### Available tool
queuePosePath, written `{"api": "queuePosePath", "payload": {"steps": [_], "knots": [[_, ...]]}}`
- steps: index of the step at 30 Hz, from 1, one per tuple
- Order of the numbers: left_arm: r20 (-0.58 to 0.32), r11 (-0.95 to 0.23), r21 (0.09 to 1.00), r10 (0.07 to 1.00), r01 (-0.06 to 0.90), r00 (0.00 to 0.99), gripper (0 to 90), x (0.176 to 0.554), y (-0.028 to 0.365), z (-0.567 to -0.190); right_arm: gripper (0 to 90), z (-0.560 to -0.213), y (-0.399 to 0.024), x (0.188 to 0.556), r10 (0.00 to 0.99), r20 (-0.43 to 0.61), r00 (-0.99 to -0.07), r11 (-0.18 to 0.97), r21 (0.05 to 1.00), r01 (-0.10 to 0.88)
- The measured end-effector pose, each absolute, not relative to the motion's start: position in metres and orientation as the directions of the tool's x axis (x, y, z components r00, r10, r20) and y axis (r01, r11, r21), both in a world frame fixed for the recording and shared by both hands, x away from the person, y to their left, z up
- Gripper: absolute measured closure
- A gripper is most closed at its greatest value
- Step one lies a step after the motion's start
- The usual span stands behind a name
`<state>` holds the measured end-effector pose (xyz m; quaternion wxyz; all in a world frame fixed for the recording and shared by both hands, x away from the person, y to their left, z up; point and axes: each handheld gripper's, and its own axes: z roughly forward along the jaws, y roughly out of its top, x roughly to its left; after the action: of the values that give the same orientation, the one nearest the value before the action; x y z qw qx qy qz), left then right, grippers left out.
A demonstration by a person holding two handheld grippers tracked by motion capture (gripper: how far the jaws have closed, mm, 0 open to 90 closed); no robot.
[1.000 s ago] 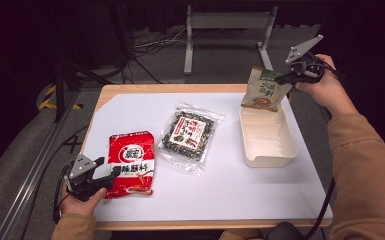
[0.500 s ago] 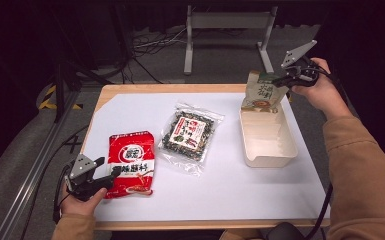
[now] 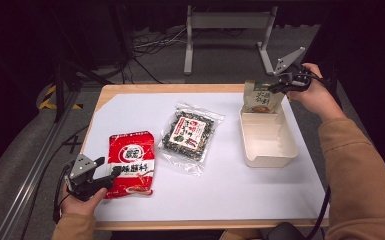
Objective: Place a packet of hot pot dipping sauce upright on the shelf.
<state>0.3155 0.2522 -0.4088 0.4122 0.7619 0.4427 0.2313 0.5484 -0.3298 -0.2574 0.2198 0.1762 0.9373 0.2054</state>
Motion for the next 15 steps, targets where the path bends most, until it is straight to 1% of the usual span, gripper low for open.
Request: {"api": "queuePosePath", "payload": {"steps": [12, 15], "knots": [[-0.013, -0.271, 0.831, 0.863, 0.485, 0.506, 32.0, 0.316, 0.251, -0.409, 89.1, -0.276, -0.333, 0.552, 0.452, -0.294, -0.842, 0.839, 0.46, 0.29], [-0.014, -0.269, 0.833, 0.862, 0.483, 0.506, 32.0, 0.317, 0.25, -0.409, 88.5, -0.279, -0.333, 0.553, 0.474, -0.277, -0.836, 0.823, 0.475, 0.31]]}}
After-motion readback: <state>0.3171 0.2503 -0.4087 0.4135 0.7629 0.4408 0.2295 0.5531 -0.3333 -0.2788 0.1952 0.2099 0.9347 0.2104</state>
